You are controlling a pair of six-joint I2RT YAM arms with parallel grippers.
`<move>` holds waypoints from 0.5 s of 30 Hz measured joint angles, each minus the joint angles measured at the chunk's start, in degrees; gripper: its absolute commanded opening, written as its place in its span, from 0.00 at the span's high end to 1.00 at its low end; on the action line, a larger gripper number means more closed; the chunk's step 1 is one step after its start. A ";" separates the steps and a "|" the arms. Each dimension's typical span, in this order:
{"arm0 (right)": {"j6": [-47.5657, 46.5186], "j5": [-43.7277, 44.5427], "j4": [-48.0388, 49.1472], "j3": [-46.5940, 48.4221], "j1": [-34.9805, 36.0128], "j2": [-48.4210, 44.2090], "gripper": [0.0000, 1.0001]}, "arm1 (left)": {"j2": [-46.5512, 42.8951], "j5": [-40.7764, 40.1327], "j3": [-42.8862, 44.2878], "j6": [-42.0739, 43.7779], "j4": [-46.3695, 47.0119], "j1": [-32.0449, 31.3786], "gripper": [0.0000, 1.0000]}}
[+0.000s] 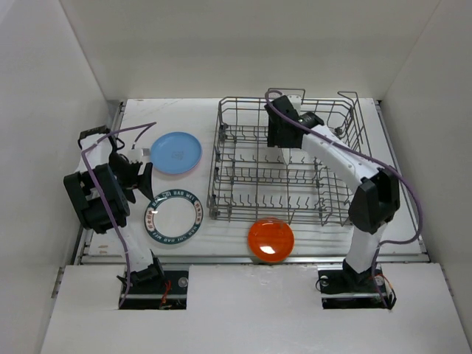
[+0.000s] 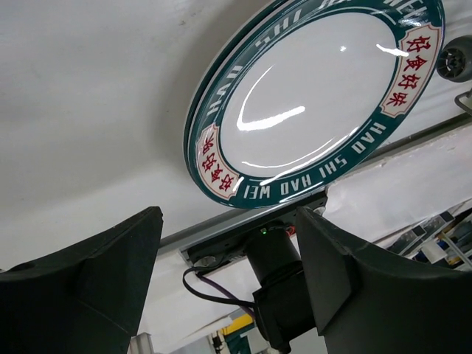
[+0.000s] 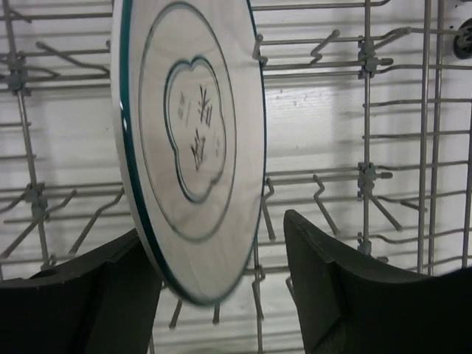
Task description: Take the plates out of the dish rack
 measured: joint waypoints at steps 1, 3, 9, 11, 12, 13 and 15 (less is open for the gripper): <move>-0.52 -0.22 0.15 0.79 -0.66 1.33 0.46 | -0.11 -0.07 0.15 -0.04 -0.09 0.00 0.30; -1.66 -0.92 0.39 2.58 -1.22 3.72 0.66 | -0.48 -0.24 0.66 -0.28 -0.07 0.00 0.30; -5.01 -2.05 2.12 5.75 0.07 6.69 1.00 | -3.26 -0.98 1.77 -1.40 -0.04 -0.02 0.30; -5.03 -0.66 2.01 5.77 0.59 6.27 1.00 | -4.61 -1.60 1.97 -1.97 -0.02 0.00 0.30; -5.09 0.24 1.95 5.77 1.03 6.12 1.00 | -5.35 -2.12 2.10 -2.34 0.00 0.00 0.30; -5.38 1.09 1.97 5.79 1.66 5.84 1.00 | -5.99 -2.49 2.36 -2.56 -0.02 0.00 0.30; -6.34 3.34 1.99 5.79 3.06 5.09 1.00 | -6.86 -2.99 3.39 -3.02 -0.13 0.00 0.29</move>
